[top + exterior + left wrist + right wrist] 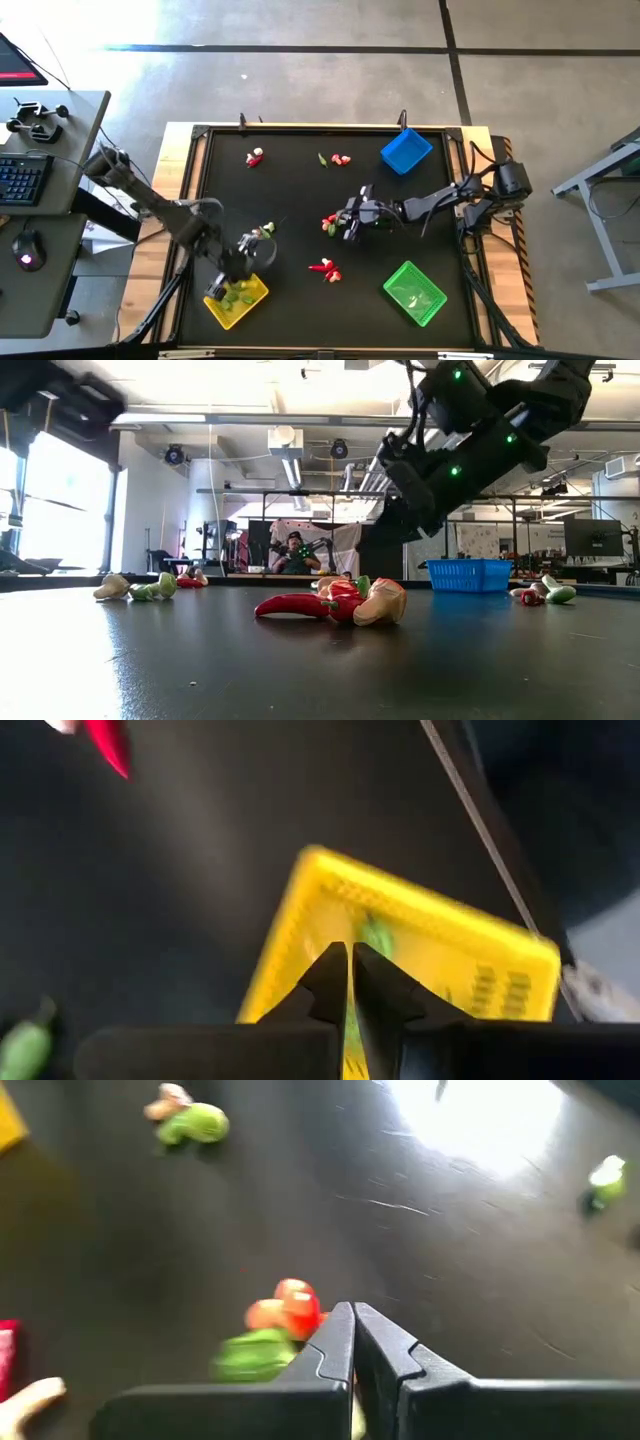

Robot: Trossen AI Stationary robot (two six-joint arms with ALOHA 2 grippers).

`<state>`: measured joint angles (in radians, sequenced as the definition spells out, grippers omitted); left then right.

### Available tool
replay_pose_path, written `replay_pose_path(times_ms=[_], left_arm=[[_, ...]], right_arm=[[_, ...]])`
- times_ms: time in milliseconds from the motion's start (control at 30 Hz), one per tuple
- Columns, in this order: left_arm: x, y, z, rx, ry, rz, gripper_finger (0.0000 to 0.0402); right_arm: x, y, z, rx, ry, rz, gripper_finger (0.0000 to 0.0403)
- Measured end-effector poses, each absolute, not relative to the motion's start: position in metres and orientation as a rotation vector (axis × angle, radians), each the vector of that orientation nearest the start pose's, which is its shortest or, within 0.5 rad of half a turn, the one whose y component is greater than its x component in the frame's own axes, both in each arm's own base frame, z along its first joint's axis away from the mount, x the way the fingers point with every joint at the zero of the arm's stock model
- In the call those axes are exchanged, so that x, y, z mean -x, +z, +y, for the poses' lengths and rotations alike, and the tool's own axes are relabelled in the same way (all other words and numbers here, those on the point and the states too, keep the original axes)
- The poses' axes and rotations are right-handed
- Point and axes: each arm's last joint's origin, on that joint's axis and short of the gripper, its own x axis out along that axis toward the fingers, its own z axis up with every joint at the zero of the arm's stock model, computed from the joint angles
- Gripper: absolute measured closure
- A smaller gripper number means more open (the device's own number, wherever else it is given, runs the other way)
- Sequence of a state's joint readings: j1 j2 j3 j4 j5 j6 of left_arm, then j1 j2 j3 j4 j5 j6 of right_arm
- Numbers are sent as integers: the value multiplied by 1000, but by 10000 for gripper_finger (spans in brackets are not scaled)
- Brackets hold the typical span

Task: Sort produce into baskets
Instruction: Put the green chili pepper into the yellow bin

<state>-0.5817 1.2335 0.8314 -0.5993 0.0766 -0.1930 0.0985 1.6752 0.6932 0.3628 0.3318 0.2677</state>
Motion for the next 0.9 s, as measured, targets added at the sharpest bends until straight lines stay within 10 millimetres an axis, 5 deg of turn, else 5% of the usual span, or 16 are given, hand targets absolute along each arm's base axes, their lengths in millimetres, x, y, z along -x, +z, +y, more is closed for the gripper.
replay_pose_path(times_ms=[267,667,900], left_arm=[[-197,229,-94,-24,-451,759,400],[-199,190,-47,75,-285,593,401],[-200,181,-30,151,-197,506,401]], right_arm=[[-318,148,60,-65,-236,543,392],[-345,139,93,-37,-504,599,220],[-370,130,105,-102,-598,653,199]])
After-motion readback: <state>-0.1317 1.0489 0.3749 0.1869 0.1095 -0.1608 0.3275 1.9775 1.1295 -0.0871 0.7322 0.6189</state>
